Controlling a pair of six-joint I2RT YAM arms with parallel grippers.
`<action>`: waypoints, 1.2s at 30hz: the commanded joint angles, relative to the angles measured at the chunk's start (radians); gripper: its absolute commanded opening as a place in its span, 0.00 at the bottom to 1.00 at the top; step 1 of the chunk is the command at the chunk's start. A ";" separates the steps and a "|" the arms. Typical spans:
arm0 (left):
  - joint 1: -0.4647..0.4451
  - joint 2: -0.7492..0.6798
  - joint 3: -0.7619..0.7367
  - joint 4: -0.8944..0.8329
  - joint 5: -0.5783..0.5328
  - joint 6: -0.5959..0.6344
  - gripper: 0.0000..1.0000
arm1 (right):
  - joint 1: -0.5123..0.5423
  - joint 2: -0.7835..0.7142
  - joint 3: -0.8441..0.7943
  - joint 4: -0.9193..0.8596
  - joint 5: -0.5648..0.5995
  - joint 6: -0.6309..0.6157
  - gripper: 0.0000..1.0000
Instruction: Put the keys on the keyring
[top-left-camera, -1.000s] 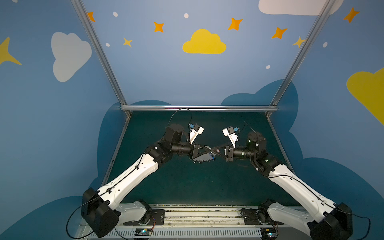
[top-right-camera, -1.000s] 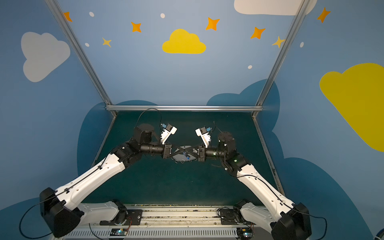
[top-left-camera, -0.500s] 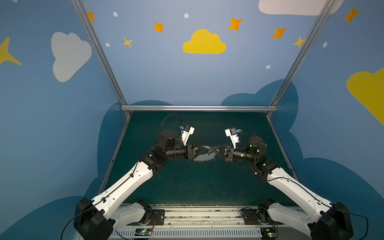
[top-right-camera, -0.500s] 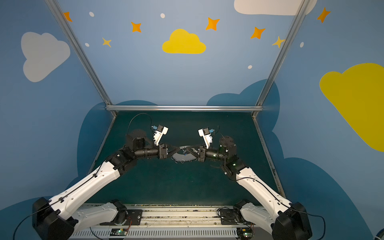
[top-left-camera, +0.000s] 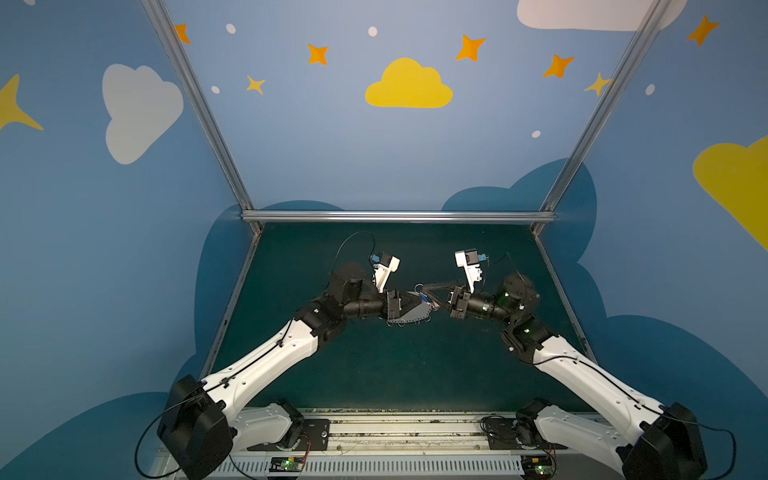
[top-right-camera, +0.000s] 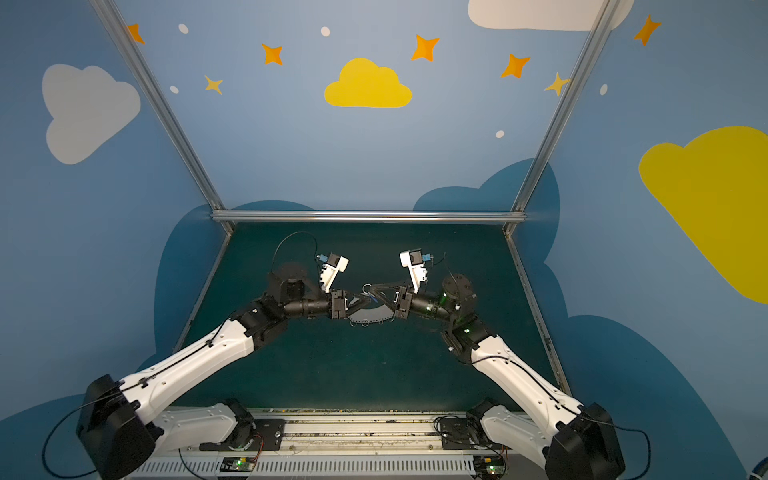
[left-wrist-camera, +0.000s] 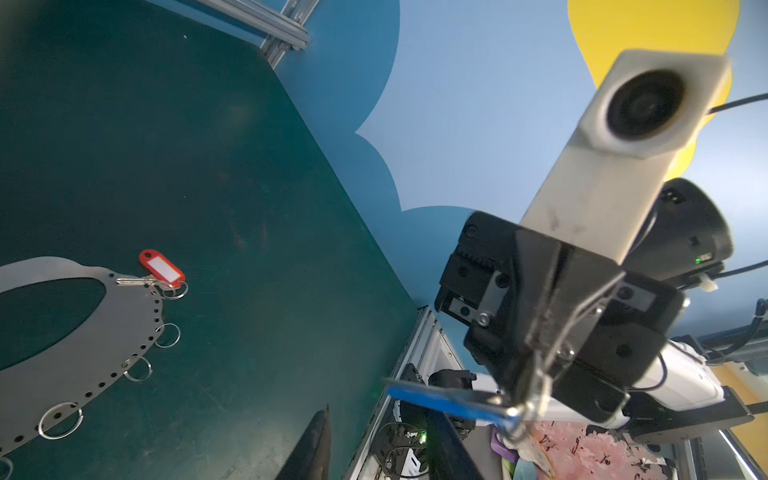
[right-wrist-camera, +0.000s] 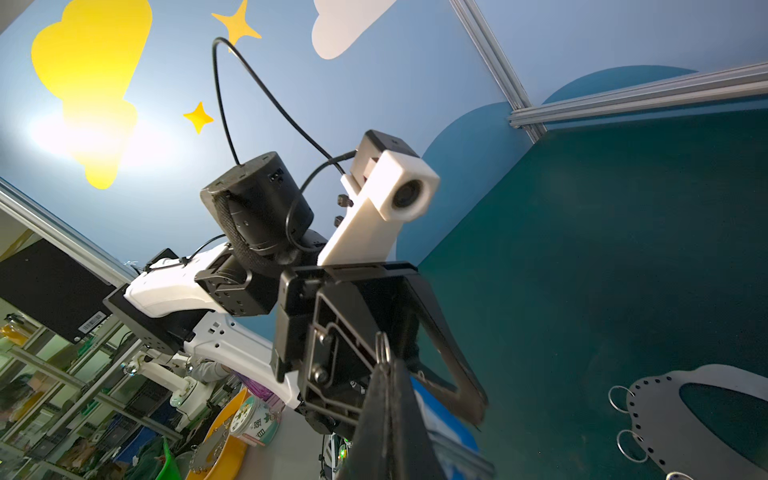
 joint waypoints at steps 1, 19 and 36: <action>-0.016 0.032 0.035 0.083 0.048 -0.014 0.39 | 0.006 0.000 -0.014 0.029 0.026 0.003 0.00; 0.050 -0.061 -0.091 -0.270 -0.367 -0.125 0.56 | -0.071 -0.226 -0.147 -0.326 0.200 -0.238 0.00; -0.036 0.428 0.132 -0.363 -0.350 -0.135 0.55 | -0.083 -0.334 -0.335 -0.387 0.378 -0.250 0.00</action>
